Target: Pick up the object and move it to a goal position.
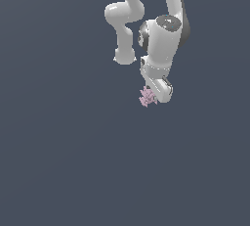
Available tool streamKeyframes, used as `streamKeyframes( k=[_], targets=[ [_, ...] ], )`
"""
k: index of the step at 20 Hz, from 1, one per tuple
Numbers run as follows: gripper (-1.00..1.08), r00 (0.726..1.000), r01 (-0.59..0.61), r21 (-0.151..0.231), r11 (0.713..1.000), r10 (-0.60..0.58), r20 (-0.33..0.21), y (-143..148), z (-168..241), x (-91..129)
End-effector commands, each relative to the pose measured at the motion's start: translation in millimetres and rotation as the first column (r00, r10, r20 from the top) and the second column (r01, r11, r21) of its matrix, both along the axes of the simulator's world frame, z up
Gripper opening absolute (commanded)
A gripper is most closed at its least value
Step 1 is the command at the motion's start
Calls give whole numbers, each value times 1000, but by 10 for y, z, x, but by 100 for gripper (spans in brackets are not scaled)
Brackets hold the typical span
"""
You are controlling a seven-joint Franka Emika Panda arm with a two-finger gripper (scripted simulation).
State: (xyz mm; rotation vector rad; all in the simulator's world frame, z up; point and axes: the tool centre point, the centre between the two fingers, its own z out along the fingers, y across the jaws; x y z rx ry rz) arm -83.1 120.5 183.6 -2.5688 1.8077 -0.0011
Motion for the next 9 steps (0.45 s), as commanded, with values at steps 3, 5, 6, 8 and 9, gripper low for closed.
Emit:
streamKeyframes(
  k=[3,5,6,8,9],
  targets=[
    [-100,1000,1,-1,1000,-1,0,114,167,-110],
    [-100,1000,1,-1,1000,-1,0,147,212,-137],
    [-100,1000,1,-1,1000,-1,0,159,229,-146],
    [-100,1000,1,-1,1000,-1,0,174,248,-156],
    [-100,1000,1,-1,1000,-1,0,175,250,-157]
  ],
)
